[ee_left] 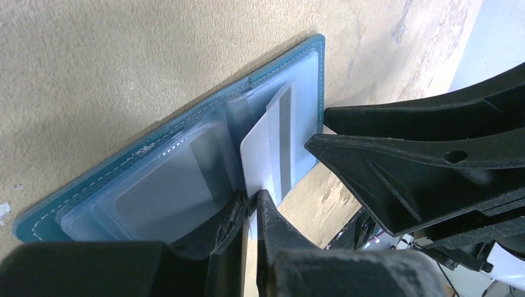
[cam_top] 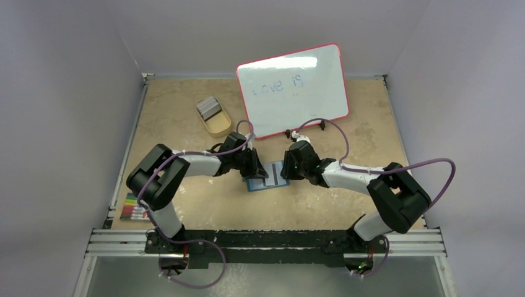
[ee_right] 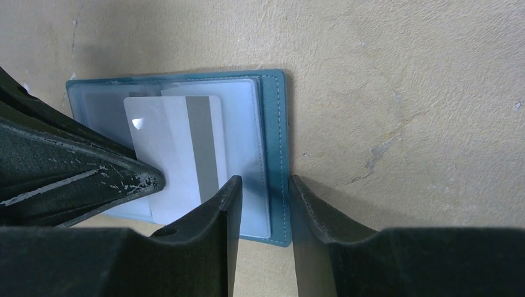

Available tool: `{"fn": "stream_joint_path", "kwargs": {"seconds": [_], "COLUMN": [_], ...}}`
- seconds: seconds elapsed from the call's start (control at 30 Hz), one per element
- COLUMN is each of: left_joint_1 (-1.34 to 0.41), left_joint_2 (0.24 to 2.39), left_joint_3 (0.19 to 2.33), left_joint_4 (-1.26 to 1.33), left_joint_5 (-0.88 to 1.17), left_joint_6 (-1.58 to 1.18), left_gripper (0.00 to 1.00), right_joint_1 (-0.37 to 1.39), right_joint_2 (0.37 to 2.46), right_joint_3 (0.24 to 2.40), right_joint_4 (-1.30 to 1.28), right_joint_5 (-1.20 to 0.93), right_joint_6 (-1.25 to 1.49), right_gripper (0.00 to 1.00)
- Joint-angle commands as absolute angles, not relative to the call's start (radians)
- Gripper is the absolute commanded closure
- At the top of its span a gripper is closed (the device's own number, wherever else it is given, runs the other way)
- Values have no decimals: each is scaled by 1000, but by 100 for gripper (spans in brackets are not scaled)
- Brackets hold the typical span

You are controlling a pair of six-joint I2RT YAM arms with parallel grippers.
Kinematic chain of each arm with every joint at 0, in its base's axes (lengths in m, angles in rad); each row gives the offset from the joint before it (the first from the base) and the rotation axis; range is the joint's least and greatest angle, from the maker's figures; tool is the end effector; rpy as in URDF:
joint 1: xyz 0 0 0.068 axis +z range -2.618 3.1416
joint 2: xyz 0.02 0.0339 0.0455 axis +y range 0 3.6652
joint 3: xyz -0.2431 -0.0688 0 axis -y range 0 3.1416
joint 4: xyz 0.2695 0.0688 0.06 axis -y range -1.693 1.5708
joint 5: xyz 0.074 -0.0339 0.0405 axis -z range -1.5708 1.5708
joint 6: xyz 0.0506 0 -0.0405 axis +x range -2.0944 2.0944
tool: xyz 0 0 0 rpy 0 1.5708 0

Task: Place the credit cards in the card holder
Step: Insert the credit card into the card holder.

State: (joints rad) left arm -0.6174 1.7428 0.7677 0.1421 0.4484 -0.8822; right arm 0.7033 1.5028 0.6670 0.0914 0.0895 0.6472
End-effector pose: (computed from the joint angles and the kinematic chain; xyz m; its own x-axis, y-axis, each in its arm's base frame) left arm 0.2669 -0.2164 0.0751 -0.9698 -0.1648 -0.1797 0.0167 0.6904 -0.7232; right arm 0.2472 0.2036 0.1121 -0.7704 0.1341 -0.6233 -0.1623 0.9042 0.3952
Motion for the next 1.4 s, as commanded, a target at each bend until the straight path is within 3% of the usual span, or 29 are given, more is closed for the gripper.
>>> {"fn": "stream_joint_path", "kwargs": {"seconds": [0.0, 0.3, 1.0, 1.37], "left_joint_1": [-630, -634, -718, -723], "left_joint_2": [1756, 1682, 1657, 1627], "left_joint_3": [748, 767, 822, 783], "left_joint_4": [115, 130, 5, 49], "left_joint_5": [367, 285, 167, 128], "left_joint_6": [-895, -936, -904, -938], "left_gripper": [89, 71, 68, 65], "right_joint_1": [701, 701, 701, 701], "right_joint_2": [1507, 1475, 1428, 1410], "right_joint_3": [656, 647, 596, 598], "right_joint_4": [136, 136, 200, 211], "right_joint_5": [64, 49, -33, -26], "right_joint_6": [668, 671, 730, 719], "right_gripper": [65, 68, 70, 67]}}
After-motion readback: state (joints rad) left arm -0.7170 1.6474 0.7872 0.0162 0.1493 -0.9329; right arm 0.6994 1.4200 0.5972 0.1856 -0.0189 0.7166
